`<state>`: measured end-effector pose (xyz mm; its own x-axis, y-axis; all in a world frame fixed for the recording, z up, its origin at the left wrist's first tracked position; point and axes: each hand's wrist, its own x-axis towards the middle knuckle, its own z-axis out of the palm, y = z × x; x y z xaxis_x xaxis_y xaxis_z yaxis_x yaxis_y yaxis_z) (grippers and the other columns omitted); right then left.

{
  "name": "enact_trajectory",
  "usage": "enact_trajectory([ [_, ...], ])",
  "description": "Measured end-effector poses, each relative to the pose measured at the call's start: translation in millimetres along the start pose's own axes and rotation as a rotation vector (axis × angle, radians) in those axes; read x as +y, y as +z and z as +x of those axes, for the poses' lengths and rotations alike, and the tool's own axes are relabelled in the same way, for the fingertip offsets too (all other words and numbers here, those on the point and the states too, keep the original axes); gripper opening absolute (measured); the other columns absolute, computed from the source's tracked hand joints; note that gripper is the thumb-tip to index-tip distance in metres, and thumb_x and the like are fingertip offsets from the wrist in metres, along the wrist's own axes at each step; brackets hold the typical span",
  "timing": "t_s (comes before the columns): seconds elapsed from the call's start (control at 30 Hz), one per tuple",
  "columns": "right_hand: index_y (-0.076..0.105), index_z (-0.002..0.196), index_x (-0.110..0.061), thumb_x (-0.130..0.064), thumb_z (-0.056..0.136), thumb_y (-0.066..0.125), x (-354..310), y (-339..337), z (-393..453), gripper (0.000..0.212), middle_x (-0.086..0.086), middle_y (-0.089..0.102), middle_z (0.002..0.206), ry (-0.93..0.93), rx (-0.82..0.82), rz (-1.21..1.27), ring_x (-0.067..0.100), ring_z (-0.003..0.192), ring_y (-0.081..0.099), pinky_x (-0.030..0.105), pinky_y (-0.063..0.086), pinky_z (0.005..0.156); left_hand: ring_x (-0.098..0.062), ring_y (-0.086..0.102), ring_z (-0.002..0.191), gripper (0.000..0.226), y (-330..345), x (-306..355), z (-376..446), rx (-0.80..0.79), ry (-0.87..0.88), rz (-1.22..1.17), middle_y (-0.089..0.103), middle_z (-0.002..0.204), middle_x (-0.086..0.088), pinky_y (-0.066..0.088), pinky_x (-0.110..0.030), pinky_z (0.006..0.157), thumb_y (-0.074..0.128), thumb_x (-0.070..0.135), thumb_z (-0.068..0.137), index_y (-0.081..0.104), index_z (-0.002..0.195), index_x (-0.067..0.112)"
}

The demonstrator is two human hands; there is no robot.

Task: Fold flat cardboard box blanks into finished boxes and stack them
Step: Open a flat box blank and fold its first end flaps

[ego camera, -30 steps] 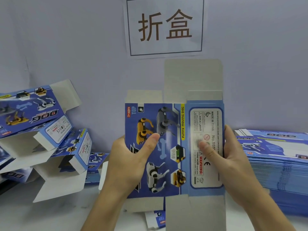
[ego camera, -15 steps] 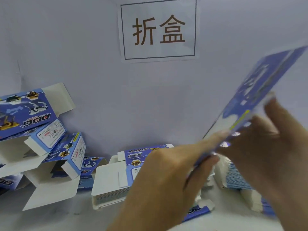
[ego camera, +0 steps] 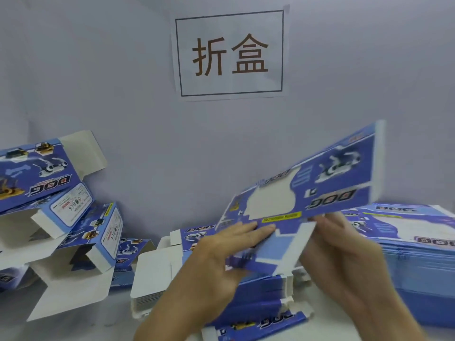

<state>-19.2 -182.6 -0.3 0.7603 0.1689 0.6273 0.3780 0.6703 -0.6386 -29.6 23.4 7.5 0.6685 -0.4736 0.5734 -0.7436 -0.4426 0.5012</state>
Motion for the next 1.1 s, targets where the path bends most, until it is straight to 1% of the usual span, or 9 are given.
enact_trajectory([
  [0.1, 0.039, 0.143, 0.005, -0.018, 0.069, 0.088, 17.0, 0.3, -0.1, 0.092, 0.034, 0.053, 0.137, 0.046, -0.07, 0.008, 0.053, 0.124, 0.054, 0.055, 0.049, 0.102, 0.031, 0.029, 0.123, 0.078, -2.1, -2.1, -7.7, -0.215, -0.186, -0.098, 0.039, 0.129, 0.055, 0.034, -0.012, 0.103, 0.077, 0.075, 0.055, 0.035, 0.121, 0.082],
  [0.2, 0.04, 0.146, -0.002, -0.023, 0.064, 0.093, 23.8, 0.2, -3.1, 0.101, 0.03, 0.055, 0.138, 0.107, -0.062, -0.048, 0.052, 0.126, 0.053, 0.06, 0.044, 0.106, 0.01, 0.039, 0.132, 0.091, 6.0, 1.5, -1.9, -0.147, -0.291, -0.223, 0.04, 0.141, 0.037, 0.039, -0.022, 0.105, 0.047, 0.103, 0.042, 0.032, 0.126, 0.071],
  [0.33, 0.04, 0.148, -0.008, -0.024, 0.067, 0.093, 27.4, 2.0, -2.8, 0.098, 0.026, 0.055, 0.141, 0.176, -0.087, -0.083, 0.048, 0.128, 0.053, 0.065, 0.039, 0.107, 0.005, 0.041, 0.128, 0.062, 12.6, 5.8, 3.5, -0.05, -0.319, -0.215, 0.041, 0.13, 0.042, 0.041, -0.028, 0.103, 0.049, 0.09, 0.062, 0.034, 0.118, 0.071],
  [0.5, 0.038, 0.15, -0.01, -0.026, 0.075, 0.085, 25.9, 8.5, 0.7, 0.09, 0.02, 0.051, 0.146, 0.198, -0.015, -0.178, 0.043, 0.129, 0.055, 0.065, 0.044, 0.104, 0.002, 0.049, 0.127, 0.072, 2.6, -0.1, -0.4, -0.019, -0.284, -0.197, 0.054, 0.133, 0.028, 0.043, -0.037, 0.11, 0.04, 0.086, 0.067, 0.043, 0.133, 0.059],
  [0.7, 0.044, 0.147, -0.02, -0.021, 0.072, 0.085, 30.2, 7.7, 6.8, 0.085, 0.012, 0.063, 0.133, 0.229, 0.211, -0.383, 0.032, 0.108, 0.071, 0.051, 0.058, 0.088, 0.01, 0.056, 0.117, 0.061, -0.4, 7.2, -0.6, 0.009, -0.188, -0.112, 0.064, 0.122, 0.027, 0.049, -0.019, 0.097, 0.035, 0.073, 0.083, 0.053, 0.134, 0.044],
  [0.83, 0.059, 0.127, -0.02, 0.007, 0.088, 0.06, 31.0, 9.2, 7.7, 0.047, 0.006, 0.072, 0.115, 0.242, 0.285, -0.529, 0.023, 0.096, 0.074, 0.038, 0.062, 0.075, 0.007, 0.058, 0.111, 0.041, -1.0, 12.5, -0.8, 0.134, -0.139, 0.059, 0.064, 0.125, 0.022, 0.053, -0.014, 0.083, 0.046, 0.041, 0.101, 0.037, 0.139, 0.053],
  [0.93, 0.051, 0.133, -0.026, 0.015, 0.086, 0.05, 30.6, 20.6, 11.0, 0.062, -0.007, 0.073, 0.103, 0.211, 0.298, -0.652, 0.014, 0.085, 0.075, 0.033, 0.062, 0.063, 0.0, 0.062, 0.101, 0.064, -0.8, 17.4, -0.1, 0.319, -0.009, 0.225, 0.064, 0.121, 0.022, 0.058, -0.027, 0.076, 0.045, 0.02, 0.099, 0.02, 0.14, 0.062],
  [1.0, 0.033, 0.147, -0.04, 0.013, 0.086, 0.054, 29.6, 27.0, 11.2, 0.083, -0.021, 0.069, 0.094, 0.166, 0.278, -0.738, 0.012, 0.082, 0.075, 0.034, 0.062, 0.06, -0.005, 0.063, 0.086, 0.07, 1.2, 16.7, 1.3, 0.436, 0.035, 0.273, 0.063, 0.122, 0.02, 0.057, -0.031, 0.069, 0.041, 0.019, 0.09, 0.02, 0.142, 0.061],
  [1.1, 0.006, 0.142, -0.07, 0.009, 0.083, 0.06, 25.8, 34.3, 9.7, 0.113, -0.018, 0.061, 0.12, 0.114, 0.239, -0.861, 0.018, 0.08, 0.075, 0.036, 0.062, 0.056, 0.0, 0.06, 0.086, 0.059, 5.3, 12.8, 4.7, 0.553, 0.055, 0.258, 0.059, 0.121, 0.03, 0.05, -0.014, 0.068, 0.042, 0.015, 0.09, 0.038, 0.138, 0.05],
])
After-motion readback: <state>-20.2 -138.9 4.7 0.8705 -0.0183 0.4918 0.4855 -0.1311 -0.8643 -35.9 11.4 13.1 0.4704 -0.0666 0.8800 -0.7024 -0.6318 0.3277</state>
